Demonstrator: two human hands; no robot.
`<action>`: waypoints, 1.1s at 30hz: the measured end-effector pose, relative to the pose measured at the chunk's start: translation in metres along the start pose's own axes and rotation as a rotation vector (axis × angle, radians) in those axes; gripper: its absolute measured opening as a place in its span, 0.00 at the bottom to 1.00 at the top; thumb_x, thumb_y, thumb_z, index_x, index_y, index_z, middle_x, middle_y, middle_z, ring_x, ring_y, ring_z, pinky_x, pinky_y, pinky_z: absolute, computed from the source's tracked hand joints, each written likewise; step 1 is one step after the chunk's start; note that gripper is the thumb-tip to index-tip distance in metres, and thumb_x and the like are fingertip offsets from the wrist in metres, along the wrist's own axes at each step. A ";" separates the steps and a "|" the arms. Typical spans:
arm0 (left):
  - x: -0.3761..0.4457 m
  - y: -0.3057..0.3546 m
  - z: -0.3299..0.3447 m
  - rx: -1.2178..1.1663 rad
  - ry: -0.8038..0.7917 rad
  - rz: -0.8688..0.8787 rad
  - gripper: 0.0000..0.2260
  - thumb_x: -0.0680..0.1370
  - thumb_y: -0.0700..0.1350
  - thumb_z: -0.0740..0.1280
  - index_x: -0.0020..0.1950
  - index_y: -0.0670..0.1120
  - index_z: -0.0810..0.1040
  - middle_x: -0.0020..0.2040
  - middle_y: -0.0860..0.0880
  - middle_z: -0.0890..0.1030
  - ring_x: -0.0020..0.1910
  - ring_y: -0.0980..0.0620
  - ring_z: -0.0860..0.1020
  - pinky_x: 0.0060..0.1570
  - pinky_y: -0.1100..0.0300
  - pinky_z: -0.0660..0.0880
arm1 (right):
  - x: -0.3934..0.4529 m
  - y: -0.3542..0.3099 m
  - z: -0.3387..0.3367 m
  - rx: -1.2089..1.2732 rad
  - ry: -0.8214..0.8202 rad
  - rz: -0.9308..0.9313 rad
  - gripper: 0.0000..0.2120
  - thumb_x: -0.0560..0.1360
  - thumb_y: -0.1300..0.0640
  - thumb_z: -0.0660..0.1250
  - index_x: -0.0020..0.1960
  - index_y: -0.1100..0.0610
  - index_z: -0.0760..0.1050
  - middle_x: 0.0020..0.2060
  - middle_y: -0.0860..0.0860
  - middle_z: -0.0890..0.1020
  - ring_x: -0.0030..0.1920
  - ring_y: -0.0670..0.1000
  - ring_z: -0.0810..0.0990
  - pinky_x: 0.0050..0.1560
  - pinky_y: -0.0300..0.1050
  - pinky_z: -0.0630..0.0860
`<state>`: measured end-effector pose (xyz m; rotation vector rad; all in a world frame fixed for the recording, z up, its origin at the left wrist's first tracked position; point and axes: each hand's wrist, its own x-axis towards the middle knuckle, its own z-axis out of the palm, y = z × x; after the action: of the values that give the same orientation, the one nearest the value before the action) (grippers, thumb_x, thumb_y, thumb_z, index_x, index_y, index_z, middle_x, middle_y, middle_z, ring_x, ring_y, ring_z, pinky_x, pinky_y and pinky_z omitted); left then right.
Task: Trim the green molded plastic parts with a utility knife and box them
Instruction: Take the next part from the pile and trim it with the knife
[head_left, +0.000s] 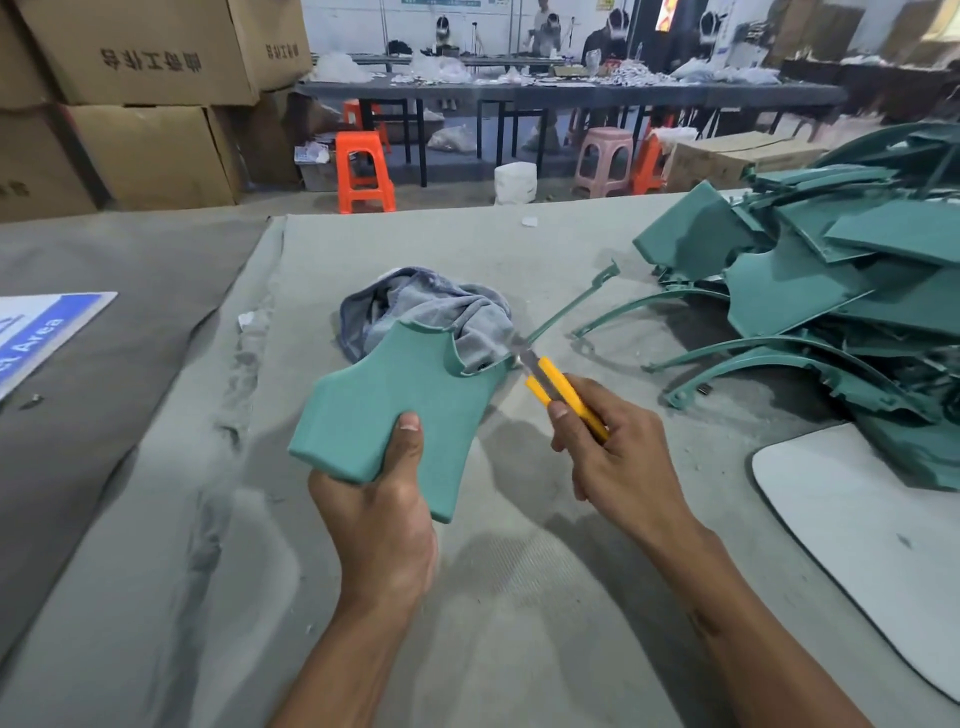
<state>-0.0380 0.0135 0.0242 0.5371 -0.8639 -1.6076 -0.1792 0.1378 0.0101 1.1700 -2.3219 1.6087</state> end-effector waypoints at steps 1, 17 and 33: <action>0.000 0.000 0.000 0.010 -0.003 0.002 0.10 0.71 0.37 0.73 0.50 0.48 0.84 0.49 0.53 0.88 0.46 0.55 0.86 0.42 0.59 0.81 | 0.001 0.002 -0.002 -0.064 0.057 0.010 0.12 0.84 0.46 0.64 0.65 0.45 0.79 0.32 0.49 0.81 0.25 0.52 0.77 0.28 0.53 0.77; 0.010 -0.005 -0.009 0.106 -0.023 0.074 0.12 0.69 0.47 0.77 0.50 0.59 0.86 0.50 0.56 0.87 0.49 0.55 0.86 0.46 0.55 0.81 | -0.004 0.003 0.002 0.006 -0.007 -0.182 0.19 0.83 0.47 0.66 0.74 0.40 0.75 0.33 0.44 0.80 0.26 0.51 0.76 0.29 0.51 0.74; 0.002 0.003 -0.009 0.245 -0.080 0.223 0.13 0.73 0.45 0.75 0.48 0.64 0.85 0.47 0.62 0.86 0.46 0.61 0.85 0.44 0.65 0.81 | 0.008 0.018 -0.024 -0.342 0.178 -0.208 0.19 0.83 0.46 0.66 0.72 0.49 0.79 0.33 0.44 0.79 0.27 0.47 0.71 0.29 0.49 0.74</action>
<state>-0.0300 0.0090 0.0211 0.5294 -1.1485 -1.3355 -0.2041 0.1566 0.0106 1.0962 -2.1672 1.1409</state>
